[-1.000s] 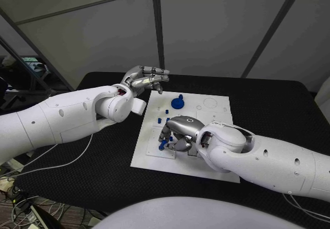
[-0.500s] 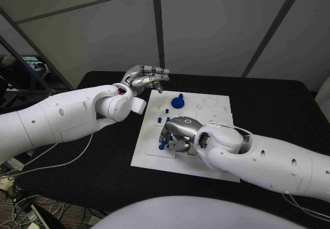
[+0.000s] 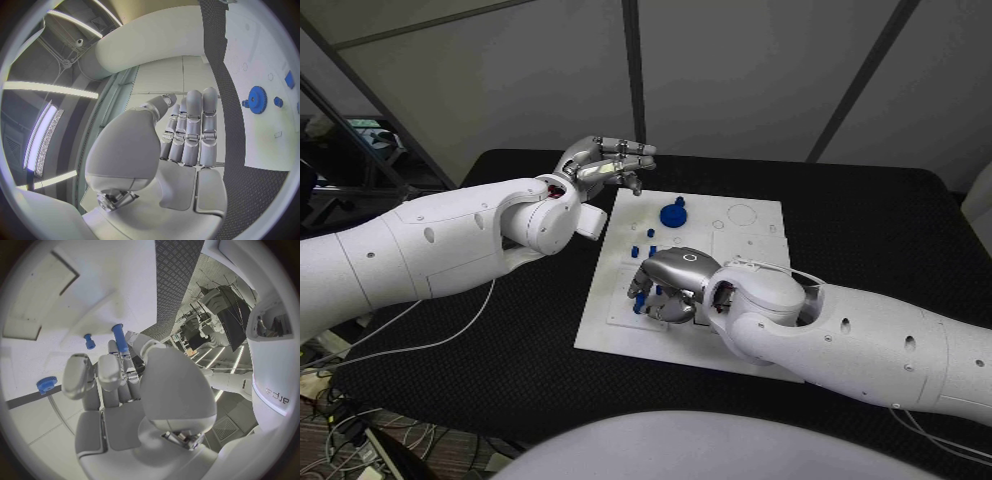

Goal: Assemble the parts on the task board

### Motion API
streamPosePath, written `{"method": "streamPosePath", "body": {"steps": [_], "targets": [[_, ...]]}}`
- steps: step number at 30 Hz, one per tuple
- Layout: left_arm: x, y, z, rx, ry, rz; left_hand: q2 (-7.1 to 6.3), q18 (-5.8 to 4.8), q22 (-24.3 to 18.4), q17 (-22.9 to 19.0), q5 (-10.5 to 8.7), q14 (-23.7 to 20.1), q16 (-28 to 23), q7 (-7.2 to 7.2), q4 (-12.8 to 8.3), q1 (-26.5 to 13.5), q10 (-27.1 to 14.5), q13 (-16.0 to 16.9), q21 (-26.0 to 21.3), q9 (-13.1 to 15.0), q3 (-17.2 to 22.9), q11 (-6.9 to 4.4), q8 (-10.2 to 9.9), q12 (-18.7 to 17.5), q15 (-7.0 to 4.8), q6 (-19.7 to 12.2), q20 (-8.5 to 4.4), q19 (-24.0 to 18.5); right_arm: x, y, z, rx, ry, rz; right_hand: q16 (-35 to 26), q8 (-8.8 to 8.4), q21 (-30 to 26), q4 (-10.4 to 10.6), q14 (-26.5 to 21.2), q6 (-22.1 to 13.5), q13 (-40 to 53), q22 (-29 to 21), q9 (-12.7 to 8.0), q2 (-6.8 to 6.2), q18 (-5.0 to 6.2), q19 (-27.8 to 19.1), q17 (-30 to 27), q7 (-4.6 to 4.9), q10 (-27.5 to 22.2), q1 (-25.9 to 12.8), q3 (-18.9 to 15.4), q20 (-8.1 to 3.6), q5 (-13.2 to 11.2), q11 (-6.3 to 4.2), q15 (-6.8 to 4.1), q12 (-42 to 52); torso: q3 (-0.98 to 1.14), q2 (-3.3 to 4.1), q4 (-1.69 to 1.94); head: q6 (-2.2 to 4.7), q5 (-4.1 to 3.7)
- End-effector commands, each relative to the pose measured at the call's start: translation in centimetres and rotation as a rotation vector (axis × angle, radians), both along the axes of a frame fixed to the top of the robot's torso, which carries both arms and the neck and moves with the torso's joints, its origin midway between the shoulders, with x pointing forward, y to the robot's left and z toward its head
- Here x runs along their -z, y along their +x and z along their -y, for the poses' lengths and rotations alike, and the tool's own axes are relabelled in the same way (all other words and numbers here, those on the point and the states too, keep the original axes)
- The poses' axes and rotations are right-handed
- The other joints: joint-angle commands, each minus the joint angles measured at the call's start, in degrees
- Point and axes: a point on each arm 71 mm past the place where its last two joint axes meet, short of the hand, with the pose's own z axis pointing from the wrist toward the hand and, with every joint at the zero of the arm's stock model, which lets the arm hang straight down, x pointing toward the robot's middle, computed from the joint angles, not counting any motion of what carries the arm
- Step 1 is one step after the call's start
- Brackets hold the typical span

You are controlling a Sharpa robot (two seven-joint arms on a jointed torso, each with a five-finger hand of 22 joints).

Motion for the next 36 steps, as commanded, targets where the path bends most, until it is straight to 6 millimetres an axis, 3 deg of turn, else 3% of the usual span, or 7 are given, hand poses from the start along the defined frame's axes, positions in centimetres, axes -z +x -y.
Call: {"method": "streamPosePath", "body": {"steps": [1, 18, 25, 29, 32, 33, 36], "targets": [[-0.1, 0.0, 0.1, 0.009, -0.008, 0.005, 0.47, -0.60, -0.03, -0.07, -0.23, -0.29, 0.35, 0.03, -0.15, 0.01, -0.43, 0.06, -0.33, -0.01, -0.09, -0.14, 0.01, 0.30, -0.03, -0.28, -0.13, -0.33, -0.2, -0.1, -0.1, -0.007, 0.031, 0.014, -0.79, -0.11, -1.43, 0.05, -0.34, -2.44, 0.14, -1.81, -0.36, -0.85, 1.02, -1.44, -1.34, -0.17, -2.32, -0.68, -1.43, 0.41, 0.01, 0.51, 0.30, -0.37, 0.02, 0.00, -0.04, 0.07, -0.02], [0.0, 0.1, -0.3, 0.003, -0.004, 0.002, 0.51, -0.59, -0.02, -0.12, -0.24, -0.32, 0.41, 0.03, -0.14, -0.01, -0.48, 0.08, -0.33, 0.00, -0.15, -0.14, 0.07, 0.42, -0.02, -0.30, -0.11, -0.35, -2.2, -0.7, 3.5, 0.073, 0.239, 0.046, -3.04, 0.18, -4.66, -0.33, -1.44, -4.51, 0.41, -5.73, -0.14, -0.90, 1.90, -4.11, -5.29, -0.68, -5.93, 0.24, -6.50, 0.80, 0.55, 0.82, 0.51, 2.28, 0.10, -0.11, -0.20, 0.89, -0.73], [0.1, 0.0, -0.5, -0.001, -0.002, -0.002, 0.54, -0.58, -0.01, -0.18, -0.24, -0.36, 0.47, 0.03, -0.13, -0.04, -0.54, 0.09, -0.33, 0.01, -0.21, -0.14, 0.13, 0.56, -0.01, -0.32, -0.10, -0.38, -3.6, 0.6, 9.7, 0.287, 0.317, -0.073, -1.80, 2.49, -3.06, 1.99, -0.47, 0.55, 2.24, -3.47, 0.75, 0.43, 1.37, -1.91, -3.51, -0.02, 3.75, -1.26, -8.12, 0.13, 1.29, -0.70, -0.51, 9.07, -0.13, -0.35, -0.37, 2.37, -4.38], [0.1, -0.1, -0.8, -0.004, 0.001, -0.004, 0.54, -0.58, -0.01, -0.18, -0.24, -0.36, 0.47, 0.03, -0.13, -0.04, -0.54, 0.09, -0.33, 0.01, -0.21, -0.14, 0.13, 0.56, -0.01, -0.32, -0.10, -0.38, -3.6, 1.2, 14.4, 0.446, 0.293, -0.138, 3.78, 4.91, 2.01, 3.63, 1.72, 3.57, 8.27, 3.19, 1.52, -1.07, -0.24, 3.31, 4.57, -2.45, 14.64, -3.59, -11.23, -2.02, 3.45, -3.71, -2.96, 18.89, -0.23, -0.57, -0.86, 3.01, -6.90], [0.2, -0.2, -0.8, -0.003, 0.001, -0.005, 0.54, -0.58, -0.01, -0.20, -0.25, -0.38, 0.49, 0.03, -0.13, -0.07, -0.57, 0.10, -0.33, 0.01, -0.25, -0.13, 0.15, 0.60, -0.01, -0.33, -0.09, -0.39, -3.4, 1.2, 17.3, 0.547, 0.245, -0.170, 9.93, 7.28, 5.46, 4.96, 2.92, 3.93, 41.19, 7.84, 2.68, -0.91, -1.40, 6.51, 13.91, -3.94, 16.70, -4.16, -15.67, -3.40, 5.62, -4.46, -3.89, 49.11, -0.38, -0.62, -1.28, 3.44, -8.77], [0.2, -0.3, -0.8, -0.002, 0.001, -0.005, 0.54, -0.58, -0.01, -0.20, -0.25, -0.38, 0.49, 0.03, -0.13, -0.07, -0.57, 0.10, -0.33, 0.01, -0.25, -0.13, 0.15, 0.60, -0.01, -0.33, -0.09, -0.39, -3.4, 1.2, 17.9, 0.572, 0.231, -0.176, 11.03, 8.15, 6.04, 6.65, 3.00, 3.79, 48.68, 8.65, 3.23, -0.89, -1.70, 6.98, 15.57, -3.94, 16.49, -5.79, -17.77, -2.74, 9.62, -4.77, -4.43, 55.69, -0.40, -0.62, -1.34, 3.55, -9.13], [0.3, -0.5, -0.8, 0.000, 0.001, -0.009, 0.54, -0.58, -0.01, -0.20, -0.25, -0.38, 0.49, 0.03, -0.13, -0.07, -0.57, 0.10, -0.33, 0.01, -0.25, -0.13, 0.15, 0.60, -0.01, -0.33, -0.09, -0.39, -3.2, 0.8, 19.3, 0.625, 0.189, -0.173, 12.54, 9.68, 7.05, 8.85, 3.09, 2.95, 57.54, 10.10, 4.33, 0.07, -1.90, 7.88, 18.05, -3.61, 15.75, -6.54, -21.11, -3.16, 11.23, -4.54, -3.66, 62.77, -0.32, -0.63, -1.74, 3.56, -9.72]]}}
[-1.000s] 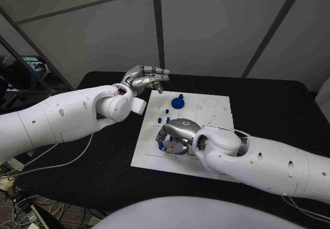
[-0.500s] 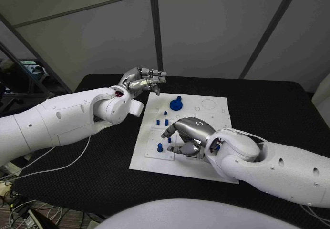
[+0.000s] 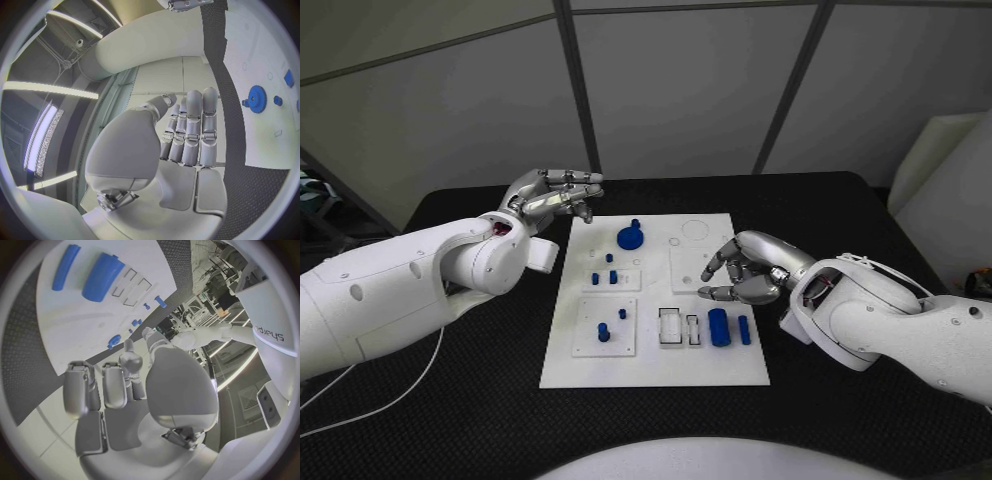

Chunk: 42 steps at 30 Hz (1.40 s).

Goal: Assemble the parts on the task board

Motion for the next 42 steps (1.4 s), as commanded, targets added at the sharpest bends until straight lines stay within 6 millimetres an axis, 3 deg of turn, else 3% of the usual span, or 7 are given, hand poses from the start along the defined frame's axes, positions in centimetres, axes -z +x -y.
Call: {"method": "streamPosePath", "body": {"steps": [1, 5, 9, 13, 16, 35, 42], "targets": [[0.1, -0.3, 0.2, 0.012, -0.008, -0.003, 0.54, -0.59, -0.01, -0.08, -0.25, -0.38, 0.24, 0.03, -0.13, -0.07, -0.36, 0.05, -0.33, 0.01, -0.26, 0.08, 0.15, 0.22, -0.01, -0.33, -0.09, -0.39, 0.5, -0.4, 1.4, 0.124, -0.026, -0.079, 1.18, 1.32, 0.84, 1.73, 2.91, -0.99, 6.11, 7.40, 0.94, 0.59, -0.59, 0.85, 1.93, 0.16, -0.87, -0.27, -2.93, 0.10, 0.90, 0.02, 0.41, 4.78, 0.04, -0.10, -0.75, 0.11, -0.97], [0.3, -0.5, 0.2, 0.014, -0.009, -0.007, 0.54, -0.59, -0.01, -0.08, -0.25, -0.38, 0.24, 0.03, -0.13, -0.07, -0.36, 0.05, -0.33, 0.01, -0.26, 0.08, 0.15, 0.22, -0.01, -0.33, -0.09, -0.39, 0.7, -1.1, 2.1, 0.163, -0.084, -0.064, 1.70, 2.16, 1.25, 3.02, 2.96, -1.87, 7.45, 8.01, 1.59, 0.38, -0.73, 1.22, 2.82, 0.15, -1.42, 0.08, -5.51, 0.17, 0.12, 0.30, 0.55, 5.49, 0.10, -0.20, -1.01, -0.02, -1.44], [0.4, -0.6, 0.2, 0.016, -0.010, -0.009, 0.54, -0.59, -0.01, -0.08, -0.25, -0.38, 0.24, 0.03, -0.13, -0.07, -0.36, 0.05, -0.33, 0.01, -0.26, 0.08, 0.15, 0.22, -0.01, -0.33, -0.09, -0.39, 1.3, -1.8, 2.3, 0.188, -0.139, -0.076, 1.94, 2.89, 1.44, 4.45, 2.96, -2.51, 8.45, 8.32, 2.12, 0.36, -0.79, 1.39, 3.23, 0.22, -1.53, 0.35, -7.76, 0.26, -0.26, 0.31, 0.64, 5.89, -0.02, -0.34, -1.16, -0.23, -1.52], [0.5, -0.6, 0.3, 0.018, -0.011, -0.010, 0.54, -0.59, -0.01, -0.08, -0.25, -0.38, 0.24, 0.03, -0.13, -0.07, -0.36, 0.05, -0.33, 0.01, -0.26, 0.08, 0.15, 0.22, -0.01, -0.33, -0.09, -0.39, 2.3, -2.3, 2.1, 0.195, -0.187, -0.101, 2.15, 3.63, 1.53, 5.73, 2.97, -3.30, 9.06, 8.49, 2.65, 0.63, -0.83, 1.46, 3.61, 0.31, -1.74, -0.15, -10.40, 0.38, -0.83, 0.42, 0.76, 5.90, -0.13, -0.39, -1.14, -0.43, -1.61], [0.5, -0.7, 0.3, 0.018, -0.011, -0.010, 0.54, -0.59, -0.01, -0.08, -0.25, -0.38, 0.24, 0.03, -0.13, -0.07, -0.36, 0.05, -0.33, 0.01, -0.26, 0.08, 0.15, 0.22, -0.01, -0.33, -0.09, -0.39, 3.1, -2.6, 1.6, 0.191, -0.203, -0.123, 2.18, 4.06, 1.52, 5.83, 2.95, -3.60, 9.42, 8.48, 2.94, 1.10, -0.82, 1.43, 3.69, 0.32, -1.77, -1.07, -11.70, 0.43, -0.67, 0.45, 0.80, 5.91, -0.07, -0.32, -1.14, -0.61, -1.33], [0.4, -0.8, 0.0, 0.015, -0.010, -0.010, 0.55, -0.59, -0.01, -0.12, -0.25, -0.41, 0.28, 0.03, -0.11, -0.12, -0.39, 0.06, -0.33, 0.01, -0.31, 0.08, 0.19, 0.30, 0.00, -0.34, -0.07, -0.40, 5.5, -2.9, -0.1, 0.166, -0.251, -0.172, 2.19, 4.90, 1.46, 5.86, 2.92, -3.70, 9.67, 8.43, 3.44, 1.73, -0.79, 1.34, 3.74, 0.23, -1.93, -1.86, -13.15, 0.46, -0.92, 0.41, 0.79, 5.70, -0.16, -0.31, -1.22, -1.48, -0.56], [0.4, -0.8, 0.0, 0.017, -0.011, -0.010, 0.55, -0.59, -0.01, -0.12, -0.25, -0.41, 0.28, 0.03, -0.11, -0.12, -0.39, 0.06, -0.33, 0.01, -0.31, 0.08, 0.19, 0.30, 0.00, -0.34, -0.07, -0.40, 6.6, -2.8, -0.6, 0.161, -0.267, -0.194, 2.29, 5.40, 1.46, 5.77, 2.95, -3.64, 10.05, 8.46, 3.71, 2.50, -0.80, 1.34, 3.97, 0.10, -1.85, -1.61, -13.32, 0.43, -0.75, 0.31, 0.73, 5.80, -0.18, -0.30, -1.15, -1.61, -0.54]]}}
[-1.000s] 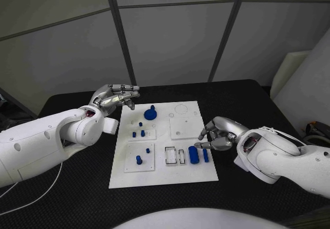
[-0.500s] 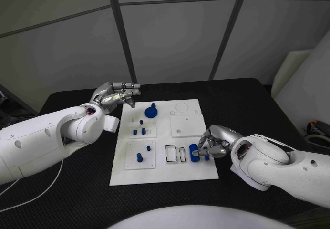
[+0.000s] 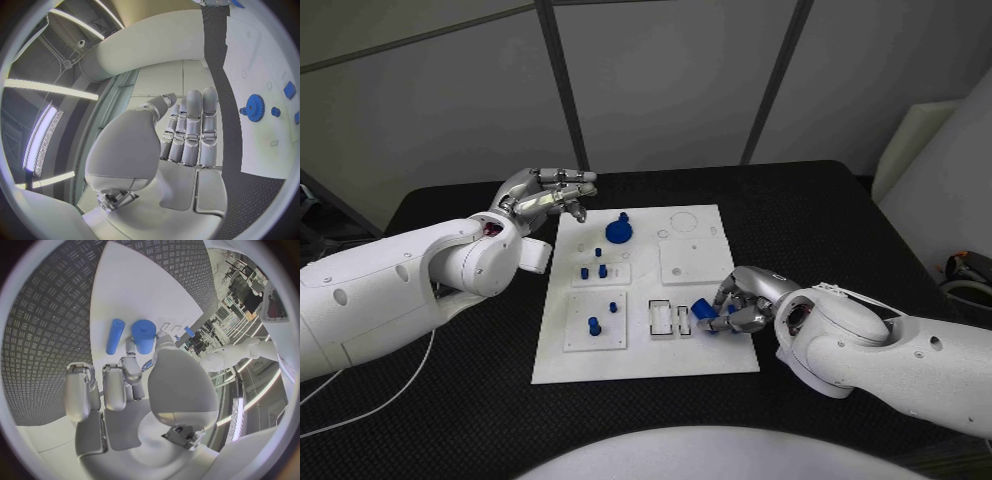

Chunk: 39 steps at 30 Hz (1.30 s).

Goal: Assemble the parts on the task board

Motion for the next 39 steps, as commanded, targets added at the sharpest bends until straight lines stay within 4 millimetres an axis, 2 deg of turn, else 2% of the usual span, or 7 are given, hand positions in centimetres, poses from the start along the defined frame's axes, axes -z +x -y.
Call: {"method": "streamPosePath", "body": {"steps": [1, 7, 13, 23, 29, 34, 39], "targets": [[-0.2, 0.0, 0.1, 0.008, -0.008, 0.006, 0.55, -0.58, -0.01, -0.06, -0.25, -0.40, 0.28, 0.03, -0.11, -0.12, -0.41, 0.08, -0.33, 0.01, -0.31, 0.06, 0.19, 0.30, 0.00, -0.34, -0.07, -0.40, 0.7, -0.1, 0.0, -0.004, -0.035, -0.025, 0.17, 0.22, 0.23, -0.04, 2.96, -0.14, 0.22, 8.49, -0.09, 0.68, -0.82, 0.74, 0.12, -0.14, -0.38, 0.19, -0.29, 0.17, 0.03, -0.12, 0.26, 0.23, -0.03, -0.01, 0.05, -0.11, 0.04], [-0.2, 0.0, 0.0, 0.007, -0.008, 0.006, 0.55, -0.58, -0.01, -0.06, -0.25, -0.40, 0.28, 0.03, -0.11, -0.12, -0.41, 0.08, -0.33, 0.01, -0.31, 0.06, 0.19, 0.30, 0.00, -0.34, -0.07, -0.40, 0.9, -0.1, 0.0, 0.017, -0.024, -0.022, 0.23, 1.44, 0.32, -0.05, 2.97, 0.52, 0.65, 8.66, 0.59, 2.76, -0.85, 0.84, 0.31, -0.53, -0.13, 1.15, -0.19, -0.02, 1.35, -0.45, 0.01, 0.13, -0.05, -0.08, -0.05, -0.22, 0.23], [-0.1, 0.0, 0.0, 0.007, -0.008, 0.006, 0.55, -0.58, -0.01, -0.06, -0.25, -0.40, 0.28, 0.03, -0.11, -0.12, -0.41, 0.08, -0.33, 0.01, -0.31, 0.06, 0.19, 0.30, 0.00, -0.34, -0.07, -0.40, 0.5, -0.2, 0.1, 0.048, 0.021, 0.012, 0.56, 2.57, 0.78, -0.13, 3.12, 1.69, 2.10, 9.33, 1.44, 4.23, -1.02, 1.38, 1.01, -1.19, 0.99, 1.48, -0.38, -0.42, 4.03, -1.04, -0.47, 0.92, 0.01, -0.12, -0.09, -0.15, 0.29], [0.0, -0.1, 0.1, 0.008, -0.009, 0.004, 0.55, -0.58, -0.01, -0.06, -0.25, -0.40, 0.28, 0.03, -0.11, -0.12, -0.41, 0.08, -0.33, 0.01, -0.31, 0.06, 0.19, 0.30, 0.00, -0.34, -0.07, -0.40, -1.0, -1.1, -0.2, 0.079, 0.134, 0.079, 1.16, 3.22, 1.53, -0.16, 3.36, 2.21, 3.42, 10.41, 2.29, 5.21, -1.32, 2.25, 2.20, -1.66, 1.96, 2.50, -0.55, -0.86, 6.82, -1.51, -0.89, 1.54, -0.08, -0.21, -0.04, 0.17, 0.37], [0.0, -0.1, 0.2, 0.010, -0.010, 0.004, 0.60, -0.58, 0.00, -0.13, -0.24, -0.44, 0.35, 0.03, -0.07, -0.18, -0.50, 0.09, -0.35, 0.02, -0.38, 0.06, 0.26, 0.43, 0.01, -0.38, -0.05, -0.43, -1.7, -1.7, -1.3, 0.068, 0.187, 0.086, 1.26, 3.33, 1.69, -0.02, 3.40, 2.31, 3.60, 10.64, 2.50, 5.45, -1.39, 2.44, 2.38, -1.70, 2.13, 2.00, -0.88, -0.93, 7.21, -1.55, -0.93, 1.52, -0.20, -0.10, 0.13, 0.35, 0.29], [0.0, -0.1, 0.3, 0.011, -0.011, 0.004, 0.60, -0.58, 0.00, -0.13, -0.24, -0.44, 0.35, 0.03, -0.07, -0.18, -0.50, 0.09, -0.35, 0.02, -0.38, 0.06, 0.26, 0.43, 0.01, -0.38, -0.05, -0.43, -1.3, -1.7, -2.8, 0.027, 0.193, 0.041, 1.25, 3.39, 1.68, 0.01, 3.39, 2.34, 3.61, 10.63, 2.66, 5.56, -1.38, 2.42, 2.36, -1.72, 2.17, 1.40, -1.25, -0.96, 7.21, -1.57, -0.96, 1.39, -0.11, 0.01, 0.11, 0.35, 0.82], [0.0, -0.1, 0.4, 0.014, -0.012, 0.004, 0.60, -0.58, 0.00, -0.13, -0.24, -0.44, 0.35, 0.03, -0.07, -0.18, -0.50, 0.09, -0.35, 0.02, -0.38, 0.06, 0.26, 0.43, 0.01, -0.38, -0.05, -0.43, -0.8, -1.5, -3.9, -0.006, 0.177, 0.001, 1.28, 3.48, 1.67, 0.05, 3.38, 2.35, 3.64, 10.63, 3.04, 6.05, -1.38, 2.40, 2.44, -1.79, 2.24, -0.41, -2.18, -1.00, 6.54, -1.60, -0.98, 1.05, -0.11, -0.01, 0.18, 0.17, 1.05]]}}
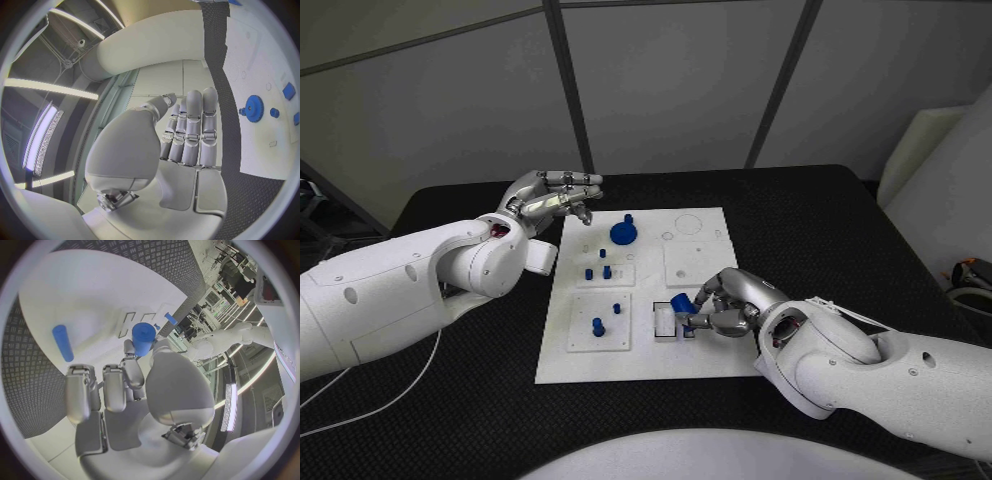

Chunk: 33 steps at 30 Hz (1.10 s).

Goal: Assemble the parts on the task board

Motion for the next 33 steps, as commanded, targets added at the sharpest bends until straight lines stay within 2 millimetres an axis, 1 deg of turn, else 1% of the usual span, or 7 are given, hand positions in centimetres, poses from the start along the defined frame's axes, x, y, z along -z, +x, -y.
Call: {"method": "streamPosePath", "body": {"steps": [1, 12, 18, 22, 25, 27, 33], "targets": [[-0.2, 0.0, 0.2, 0.012, -0.011, 0.007, 0.60, -0.58, -0.01, -0.06, -0.24, -0.44, 0.36, 0.03, -0.07, -0.18, -0.56, 0.10, -0.35, 0.02, -0.38, 0.00, 0.26, 0.15, 0.01, -0.38, -0.05, -0.43, 0.4, 0.1, -0.5, -0.029, -0.010, -0.042, 0.31, 0.49, 0.17, 0.06, 3.38, 0.55, 0.11, 10.66, 1.43, -0.12, -0.48, 2.21, 0.17, -0.43, 0.58, -1.38, -0.58, -0.39, -0.45, 0.00, -0.56, -0.29, 0.01, 0.03, 0.09, -0.18, 0.22], [-0.2, -0.1, 0.3, 0.014, -0.012, 0.007, 0.60, -0.58, -0.01, -0.06, -0.24, -0.44, 0.36, 0.03, -0.07, -0.18, -0.56, 0.10, -0.35, 0.02, -0.38, 0.00, 0.26, 0.15, 0.01, -0.38, -0.05, -0.43, 1.1, 0.6, -1.6, -0.042, -0.035, -0.077, 0.37, 0.95, 0.23, 0.03, 3.40, 0.91, 0.53, 10.76, 2.14, 0.28, -0.50, 2.27, 0.33, -0.69, 0.87, -3.24, -1.74, -0.51, -1.74, -0.20, -0.70, -0.38, 0.03, 0.06, -0.12, -0.35, 0.80], [-0.2, -0.1, 0.3, 0.013, -0.011, 0.007, 0.60, -0.58, -0.01, -0.06, -0.24, -0.44, 0.36, 0.03, -0.07, -0.18, -0.56, 0.10, -0.35, 0.02, -0.38, 0.00, 0.26, 0.15, 0.01, -0.38, -0.05, -0.43, 1.4, 0.9, -1.6, -0.036, -0.047, -0.086, 0.04, 1.25, -0.05, 0.05, 3.27, 0.76, 0.15, 10.42, 2.80, 0.09, -0.40, 1.96, -0.21, -0.73, 0.60, -5.07, -2.96, -0.58, -4.69, -0.23, -0.75, -1.27, 0.01, -0.01, -0.16, -0.47, 0.93], [-0.2, -0.1, 0.3, 0.013, -0.011, 0.006, 0.60, -0.58, -0.01, -0.06, -0.24, -0.44, 0.36, 0.03, -0.07, -0.18, -0.56, 0.10, -0.35, 0.02, -0.38, 0.00, 0.26, 0.15, 0.01, -0.38, -0.05, -0.43, 1.4, 1.0, -1.7, -0.035, -0.044, -0.083, -0.13, 1.38, -0.25, 0.07, 3.22, 0.40, -0.26, 10.18, 3.26, -1.04, -0.33, 1.73, -0.42, -0.64, 0.29, -6.69, -3.64, -0.55, -8.96, -0.14, -0.69, -2.07, 0.04, 0.02, -0.16, -0.48, 0.99], [-0.2, -0.1, 0.3, 0.014, -0.011, 0.006, 0.60, -0.58, -0.01, -0.06, -0.24, -0.44, 0.36, 0.03, -0.07, -0.18, -0.56, 0.10, -0.35, 0.02, -0.38, 0.00, 0.26, 0.15, 0.01, -0.38, -0.05, -0.43, 1.5, 1.1, -1.8, -0.033, -0.040, -0.079, -0.31, 1.47, -0.47, 0.23, 3.17, -0.20, -0.82, 9.95, 3.82, -3.04, -0.26, 1.51, -0.64, -0.47, -0.16, -9.94, -3.15, -0.44, -14.77, 0.04, -0.56, -3.18, 0.01, -0.02, -0.10, -0.44, 0.98], [-0.2, -0.1, 0.3, 0.013, -0.011, 0.006, 0.60, -0.58, -0.01, -0.06, -0.24, -0.44, 0.36, 0.03, -0.07, -0.18, -0.56, 0.10, -0.35, 0.02, -0.38, 0.00, 0.26, 0.15, 0.01, -0.38, -0.05, -0.43, 1.5, 1.1, -1.8, -0.032, -0.036, -0.075, -0.43, 1.47, -0.65, 0.25, 3.14, -0.57, -1.56, 9.74, 4.08, -4.44, -0.20, 1.32, -0.80, -0.34, -0.66, -12.18, -2.39, -0.35, -17.59, 0.14, -0.46, -4.23, 0.01, -0.02, -0.10, -0.44, 0.98], [-0.2, -0.1, 0.2, 0.012, -0.010, 0.006, 0.60, -0.58, -0.01, -0.06, -0.24, -0.44, 0.36, 0.03, -0.07, -0.18, -0.56, 0.10, -0.35, 0.02, -0.38, 0.00, 0.26, 0.15, 0.01, -0.38, -0.05, -0.43, 1.4, 1.1, -1.9, -0.033, -0.023, -0.063, -0.53, 1.67, -0.77, 0.30, 3.13, -0.73, -3.12, 9.62, 4.52, -5.93, -0.16, 1.21, -0.86, -0.30, -1.56, -14.70, -1.33, -0.26, -19.26, 0.20, -0.39, -6.26, 0.04, 0.00, -0.17, -0.42, 1.12]]}}
